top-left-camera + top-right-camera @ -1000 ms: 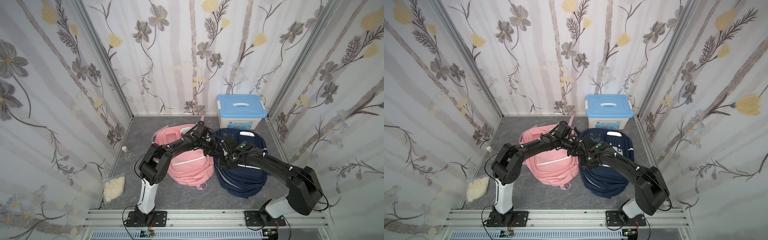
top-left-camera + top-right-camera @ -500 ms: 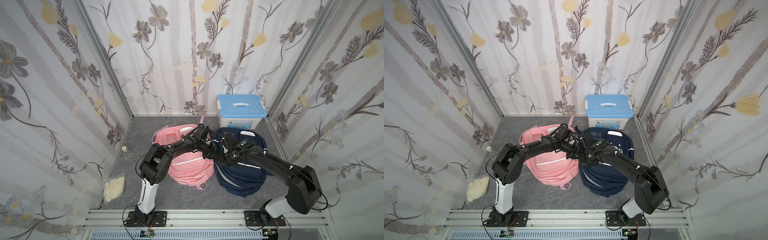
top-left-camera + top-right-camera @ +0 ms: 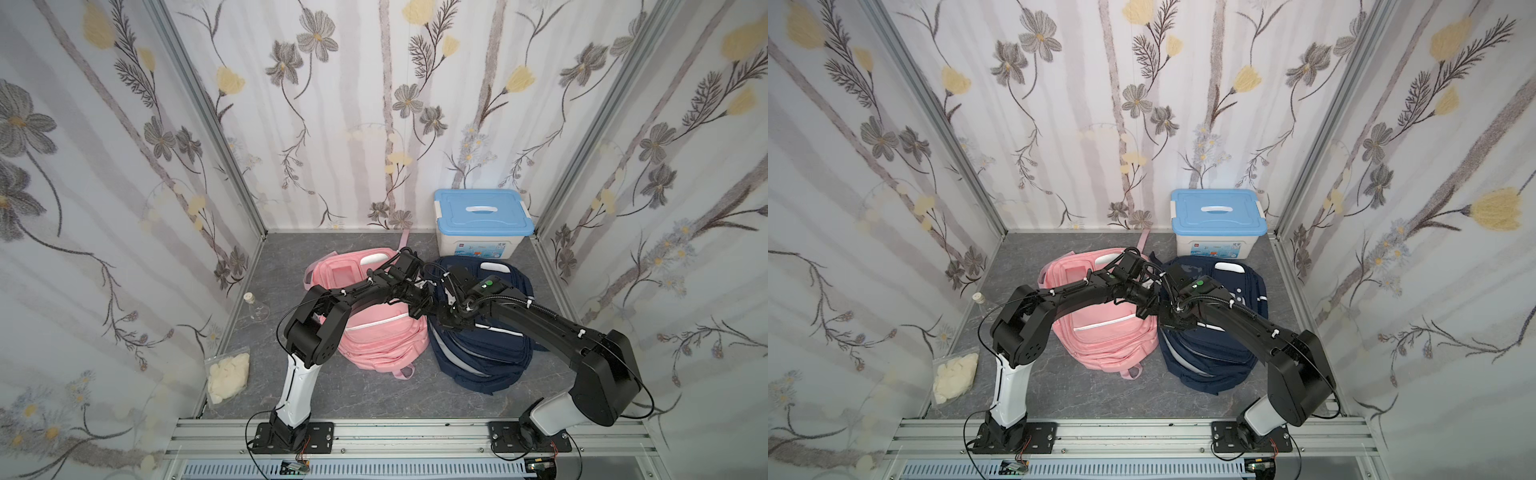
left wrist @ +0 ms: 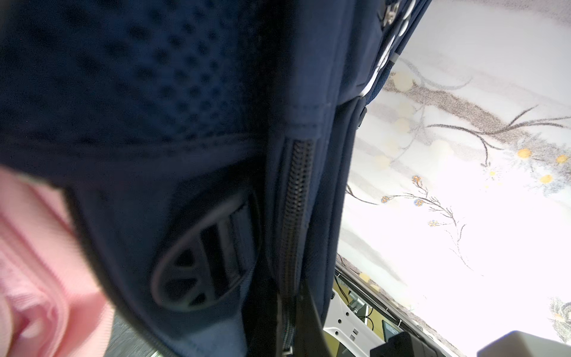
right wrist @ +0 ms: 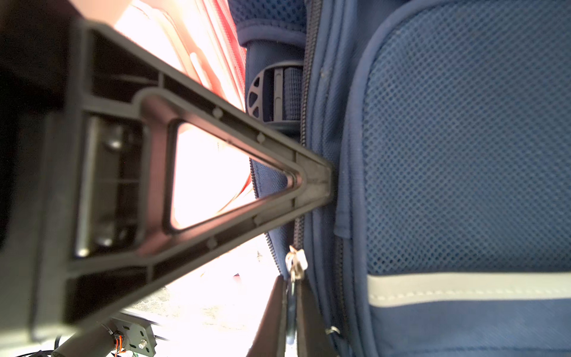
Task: Zip up the backpack
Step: Zip the zipper on the backpack.
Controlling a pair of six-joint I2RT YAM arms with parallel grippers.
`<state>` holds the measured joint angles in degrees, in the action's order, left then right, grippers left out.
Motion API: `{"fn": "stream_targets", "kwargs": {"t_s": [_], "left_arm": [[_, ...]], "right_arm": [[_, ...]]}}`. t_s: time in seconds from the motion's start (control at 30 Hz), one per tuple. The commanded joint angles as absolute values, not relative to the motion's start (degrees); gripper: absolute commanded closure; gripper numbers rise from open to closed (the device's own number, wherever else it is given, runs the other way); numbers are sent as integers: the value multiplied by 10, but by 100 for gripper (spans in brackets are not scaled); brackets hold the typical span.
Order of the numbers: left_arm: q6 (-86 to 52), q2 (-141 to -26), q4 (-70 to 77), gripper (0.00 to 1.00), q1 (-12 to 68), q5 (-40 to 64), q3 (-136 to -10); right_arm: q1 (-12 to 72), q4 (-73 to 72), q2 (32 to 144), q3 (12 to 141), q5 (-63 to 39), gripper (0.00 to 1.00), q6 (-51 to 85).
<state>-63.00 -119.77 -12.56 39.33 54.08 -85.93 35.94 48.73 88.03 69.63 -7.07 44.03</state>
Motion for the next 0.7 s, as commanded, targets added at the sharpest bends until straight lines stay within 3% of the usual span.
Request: {"fn": "stream_targets", "kwargs": {"t_s": [0.0, 0.37, 0.67], "left_arm": [[-631, -1210, -131, 100, 385, 531, -862], [-666, -1237, -110, 100, 314, 534, -908], [-816, -1271, 47, 100, 296, 532, -918]], "right_arm": [[362, 474, 885, 706, -99, 100, 421], [377, 583, 861, 666, -58, 100, 387], [395, 639, 841, 642, -27, 100, 399]]}}
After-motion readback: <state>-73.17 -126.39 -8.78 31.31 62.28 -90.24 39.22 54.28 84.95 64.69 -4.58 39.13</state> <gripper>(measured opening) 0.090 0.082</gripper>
